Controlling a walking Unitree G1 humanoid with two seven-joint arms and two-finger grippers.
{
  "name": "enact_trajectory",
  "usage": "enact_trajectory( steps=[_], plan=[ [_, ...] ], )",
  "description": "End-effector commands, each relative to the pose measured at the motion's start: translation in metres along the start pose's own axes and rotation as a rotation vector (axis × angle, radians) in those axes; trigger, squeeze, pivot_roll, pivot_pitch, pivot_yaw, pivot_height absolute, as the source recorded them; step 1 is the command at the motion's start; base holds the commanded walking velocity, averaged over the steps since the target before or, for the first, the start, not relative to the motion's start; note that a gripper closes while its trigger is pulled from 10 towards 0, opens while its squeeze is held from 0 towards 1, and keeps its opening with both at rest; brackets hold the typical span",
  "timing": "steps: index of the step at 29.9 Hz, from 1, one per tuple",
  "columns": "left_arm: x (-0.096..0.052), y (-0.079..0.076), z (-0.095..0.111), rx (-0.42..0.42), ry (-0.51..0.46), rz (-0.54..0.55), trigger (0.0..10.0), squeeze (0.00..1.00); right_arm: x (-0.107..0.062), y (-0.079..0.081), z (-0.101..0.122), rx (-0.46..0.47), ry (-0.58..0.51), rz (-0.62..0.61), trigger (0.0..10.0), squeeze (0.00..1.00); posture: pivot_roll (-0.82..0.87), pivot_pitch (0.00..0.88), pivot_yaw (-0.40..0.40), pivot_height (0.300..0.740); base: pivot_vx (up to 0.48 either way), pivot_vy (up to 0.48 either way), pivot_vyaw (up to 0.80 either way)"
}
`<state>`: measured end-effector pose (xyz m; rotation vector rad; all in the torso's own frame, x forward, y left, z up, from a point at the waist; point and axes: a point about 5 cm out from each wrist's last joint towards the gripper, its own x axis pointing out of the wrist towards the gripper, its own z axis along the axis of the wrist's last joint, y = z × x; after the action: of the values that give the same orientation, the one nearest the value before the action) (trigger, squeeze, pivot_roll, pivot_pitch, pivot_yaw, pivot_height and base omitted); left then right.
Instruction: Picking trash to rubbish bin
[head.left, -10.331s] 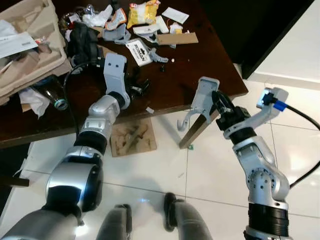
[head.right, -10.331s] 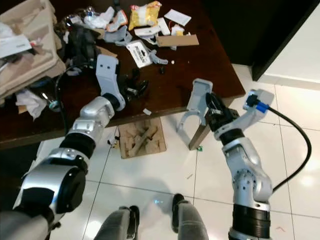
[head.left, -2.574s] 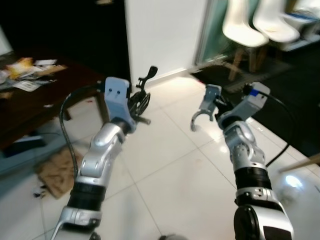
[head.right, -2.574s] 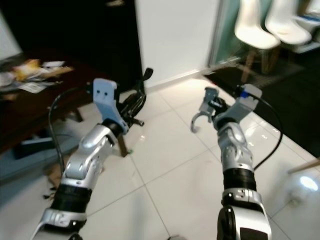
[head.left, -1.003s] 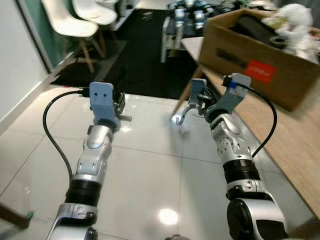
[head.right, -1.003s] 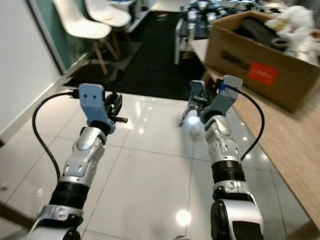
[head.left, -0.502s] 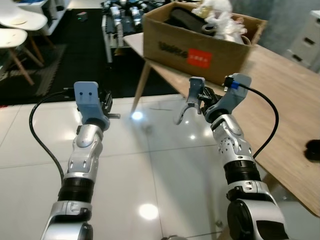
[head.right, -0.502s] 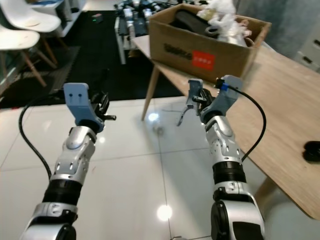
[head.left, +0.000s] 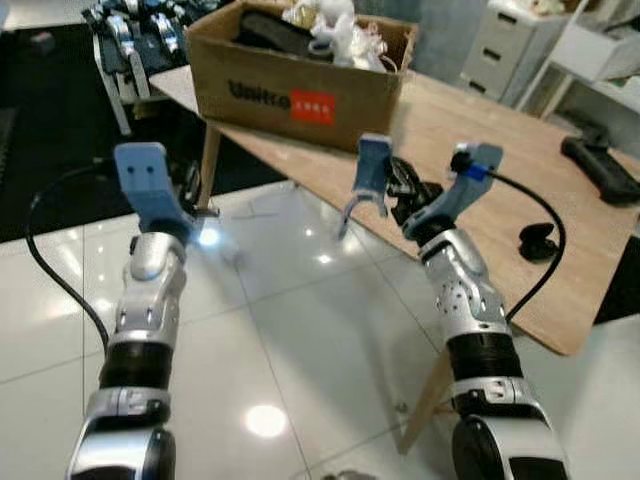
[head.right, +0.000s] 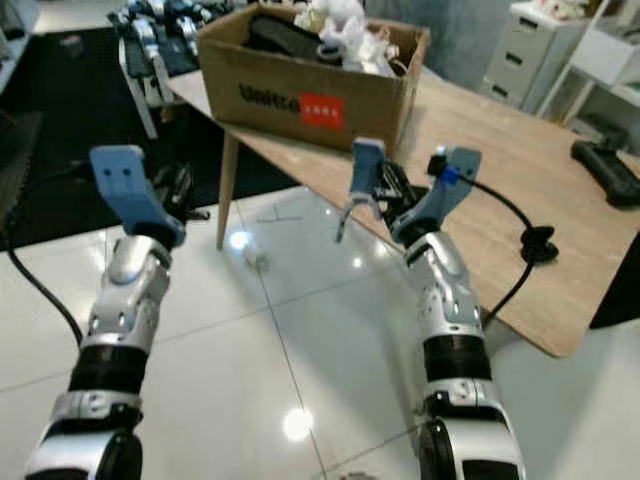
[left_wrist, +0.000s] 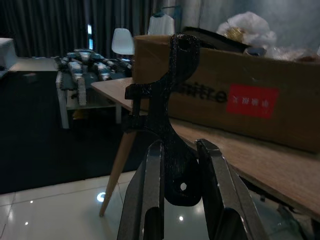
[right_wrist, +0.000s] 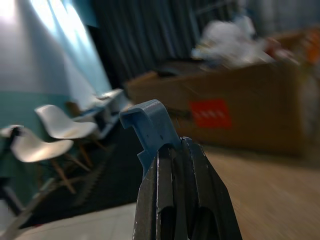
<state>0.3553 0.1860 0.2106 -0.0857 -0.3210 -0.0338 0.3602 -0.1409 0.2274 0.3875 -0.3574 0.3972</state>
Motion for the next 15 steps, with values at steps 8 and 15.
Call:
enact_trajectory(
  steps=[8, 15],
  plan=[
    [0.002, 0.000, 0.016, -0.010, -0.071, -0.030, 10.0, 0.00, 0.000, 0.016, 0.009, 0.054, -0.046, 0.104, 10.0, 0.00, 0.01, 0.070, -0.006, 0.740, 0.382, 0.000, 0.00],
    [0.002, -0.007, 0.013, -0.026, -0.061, -0.057, 10.0, 0.00, 0.000, 0.015, 0.013, 0.070, -0.054, 0.096, 10.0, 0.00, 0.01, 0.067, -0.004, 0.740, 0.480, 0.000, 0.00]
  ],
)
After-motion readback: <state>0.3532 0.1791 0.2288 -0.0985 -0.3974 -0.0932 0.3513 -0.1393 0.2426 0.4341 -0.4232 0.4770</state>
